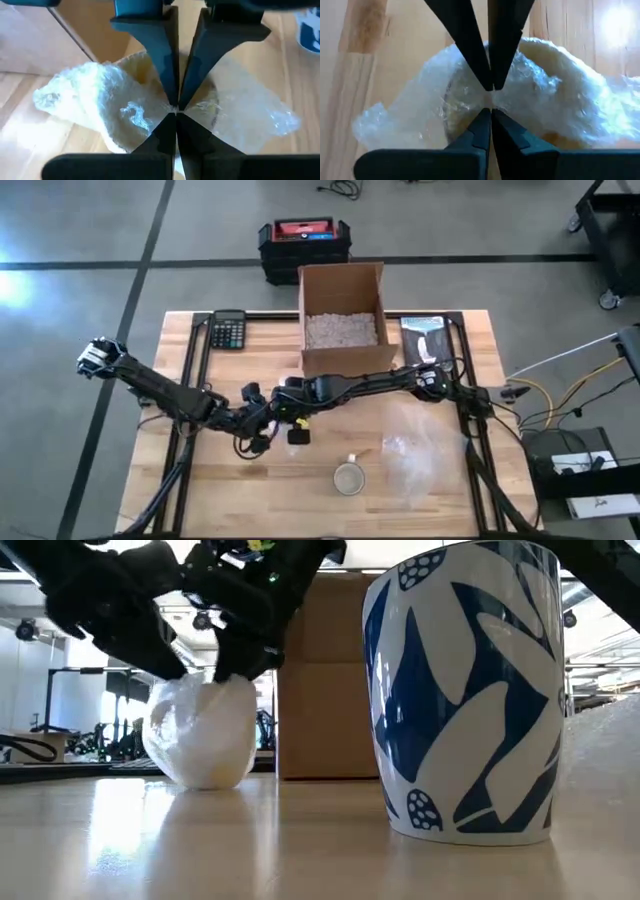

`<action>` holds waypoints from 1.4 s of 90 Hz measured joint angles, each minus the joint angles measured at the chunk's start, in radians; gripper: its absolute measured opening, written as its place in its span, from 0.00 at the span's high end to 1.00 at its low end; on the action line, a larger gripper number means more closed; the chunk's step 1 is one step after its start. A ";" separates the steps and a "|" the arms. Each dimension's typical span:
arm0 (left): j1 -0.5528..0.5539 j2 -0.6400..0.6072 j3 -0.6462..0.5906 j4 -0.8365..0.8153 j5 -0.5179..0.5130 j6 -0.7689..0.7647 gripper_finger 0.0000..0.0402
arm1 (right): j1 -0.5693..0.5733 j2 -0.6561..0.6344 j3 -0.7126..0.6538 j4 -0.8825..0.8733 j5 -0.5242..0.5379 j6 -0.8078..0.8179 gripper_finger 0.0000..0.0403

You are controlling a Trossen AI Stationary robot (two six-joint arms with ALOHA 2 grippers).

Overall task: Wrap mug
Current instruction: Wrap the yellow mug in bubble wrap

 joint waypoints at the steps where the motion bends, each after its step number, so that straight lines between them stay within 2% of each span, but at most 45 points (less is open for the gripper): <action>1: 0.001 0.004 0.000 0.002 0.000 0.000 1.00 | 0.001 -0.004 0.000 -0.003 0.000 0.000 0.99; 24: 0.010 0.091 0.001 0.084 0.022 0.017 1.00 | 0.004 -0.126 0.003 -0.099 0.009 -0.006 0.99; 38: 0.013 0.096 0.011 0.061 0.040 0.025 1.00 | 0.000 -0.151 -0.005 -0.227 0.138 0.007 0.99; 45: 0.013 0.088 0.020 0.053 0.041 0.026 1.00 | -0.003 -0.147 -0.054 -0.230 0.152 0.008 0.99; 52: 0.013 0.088 0.025 0.051 0.041 0.029 1.00 | -0.004 -0.135 -0.120 -0.161 0.157 0.007 0.99; 62: 0.013 0.086 0.027 0.052 0.041 0.029 1.00 | -0.008 -0.126 -0.221 0.048 0.208 -0.008 0.99; 76: 0.014 0.086 0.019 0.050 0.041 0.028 1.00 | -0.020 -0.110 -0.328 0.302 0.222 -0.025 0.99; 93: 0.013 0.085 0.028 0.053 0.051 0.028 1.00 | -0.017 -0.108 -0.372 0.397 0.183 -0.017 0.99; 114: 0.012 0.084 0.062 0.042 0.061 0.030 1.00 | 0.012 -0.104 -0.375 0.380 0.110 0.051 0.99; 126: 0.012 0.084 0.090 0.026 0.064 0.030 1.00 | 0.023 -0.096 -0.376 0.378 -0.003 0.077 0.99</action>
